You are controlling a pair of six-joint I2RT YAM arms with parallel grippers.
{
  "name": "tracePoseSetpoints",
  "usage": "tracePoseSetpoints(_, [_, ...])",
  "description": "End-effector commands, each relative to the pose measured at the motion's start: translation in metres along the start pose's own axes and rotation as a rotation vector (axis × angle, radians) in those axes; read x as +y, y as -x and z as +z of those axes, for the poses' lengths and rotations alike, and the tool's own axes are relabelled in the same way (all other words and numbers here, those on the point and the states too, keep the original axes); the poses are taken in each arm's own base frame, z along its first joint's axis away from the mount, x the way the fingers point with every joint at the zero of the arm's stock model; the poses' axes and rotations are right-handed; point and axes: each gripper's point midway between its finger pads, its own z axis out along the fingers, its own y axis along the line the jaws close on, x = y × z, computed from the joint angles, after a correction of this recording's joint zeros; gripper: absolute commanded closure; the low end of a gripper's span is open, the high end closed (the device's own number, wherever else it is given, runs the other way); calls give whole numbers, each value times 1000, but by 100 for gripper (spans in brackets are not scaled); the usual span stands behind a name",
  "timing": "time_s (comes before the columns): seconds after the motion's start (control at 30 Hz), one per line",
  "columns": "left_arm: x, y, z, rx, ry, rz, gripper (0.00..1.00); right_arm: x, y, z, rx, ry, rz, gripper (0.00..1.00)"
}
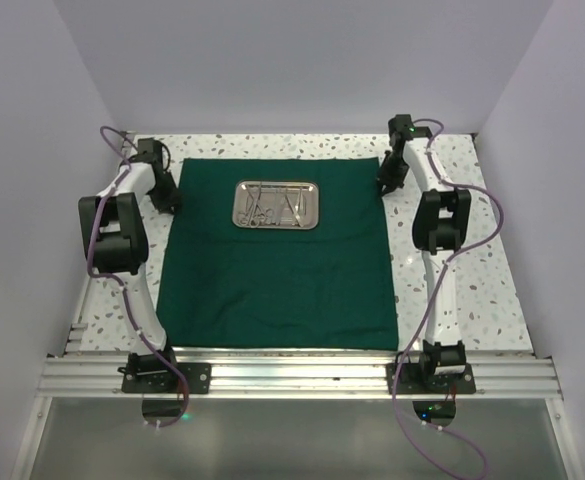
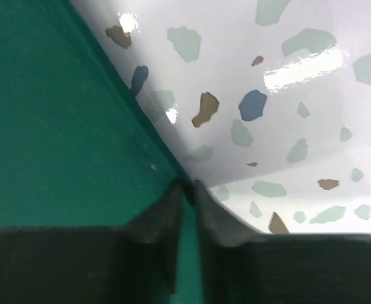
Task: Open and lay out the surgical kit
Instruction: Adjust the surgical kit at the center of the board, then move the container from the surgical kit.
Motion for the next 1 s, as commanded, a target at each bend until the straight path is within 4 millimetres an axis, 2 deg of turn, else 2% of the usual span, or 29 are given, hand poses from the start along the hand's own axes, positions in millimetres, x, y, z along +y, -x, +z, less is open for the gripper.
tracePoseSetpoints(0.0, [2, 9, -16, 2, 29, -21, 51, -18, 19, -17, -98, -49, 53, 75])
tracePoseSetpoints(0.03, [3, 10, -20, -4, 33, -26, 42, -22, 12, -14, -84, -61, 51, 37])
tracePoseSetpoints(0.07, [5, 7, -24, -7, 36, -29, 36, -24, 11, -18, -90, -65, 46, 25])
tracePoseSetpoints(0.1, [3, 14, -40, -49, 28, -32, 26, -28, 13, -24, -106, -86, 34, 18])
tracePoseSetpoints(0.13, [4, 17, -49, -75, 32, -37, 23, -30, 16, -39, -122, -94, 27, 15])
tracePoseSetpoints(0.17, [4, 19, -56, -98, 28, -41, 20, -32, 18, -49, -138, -98, 21, 14])
tracePoseSetpoints(0.2, [1, 28, -75, -150, 13, -43, 19, -34, 20, -58, -156, -108, 8, 14])
tracePoseSetpoints(0.23, [-1, 30, -83, -169, 2, -45, 19, -32, 26, -83, -203, -82, 6, 14])
tracePoseSetpoints(0.3, [-9, 39, -102, -226, -49, -45, 21, -22, 26, -108, -239, -35, -10, 16])
tracePoseSetpoints(0.33, [-18, 39, -106, -231, -99, -44, 23, -17, 26, -127, -271, -7, -16, 17])
tracePoseSetpoints(0.37, [-25, 41, -109, -244, -128, -42, 25, -7, 21, -138, -283, 17, -30, 18])
tracePoseSetpoints(0.43, [-39, 39, -111, -243, -178, -39, 27, 9, 11, -149, -285, 67, -50, 19])
tracePoseSetpoints(0.47, [-45, 39, -110, -242, -193, -35, 28, 26, 3, -159, -289, 107, -63, 20])
tracePoseSetpoints(0.5, [-55, 34, -104, -220, -214, -20, 29, 36, -3, -161, -281, 138, -73, 24])
tracePoseSetpoints(0.57, [-67, 32, -100, -204, -235, -5, 32, 70, -26, -154, -227, 224, -112, 26])
tracePoseSetpoints(0.6, [-78, 25, -92, -176, -249, 14, 33, 79, -32, -148, -213, 230, -127, 30])
tracePoseSetpoints(0.67, [-94, 22, -89, -156, -276, 38, 37, 102, -52, -143, -168, 257, -169, 34])
tracePoseSetpoints(0.7, [-97, 19, -80, -136, -269, 44, 38, 108, -61, -127, -133, 246, -186, 42])
tracePoseSetpoints(0.73, [-115, 11, -79, -124, -282, 83, 39, 114, -64, -126, -124, 245, -197, 45])
tracePoseSetpoints(0.77, [-123, 12, -80, -127, -289, 98, 39, 123, -74, -120, -106, 242, -217, 49])
tracePoseSetpoints(0.8, [-135, 5, -75, -108, -292, 122, 40, 124, -80, -105, -82, 221, -224, 54])
tracePoseSetpoints(0.97, [-156, 0, -67, -83, -304, 142, 42, 135, -100, -84, -34, 178, -267, 60])
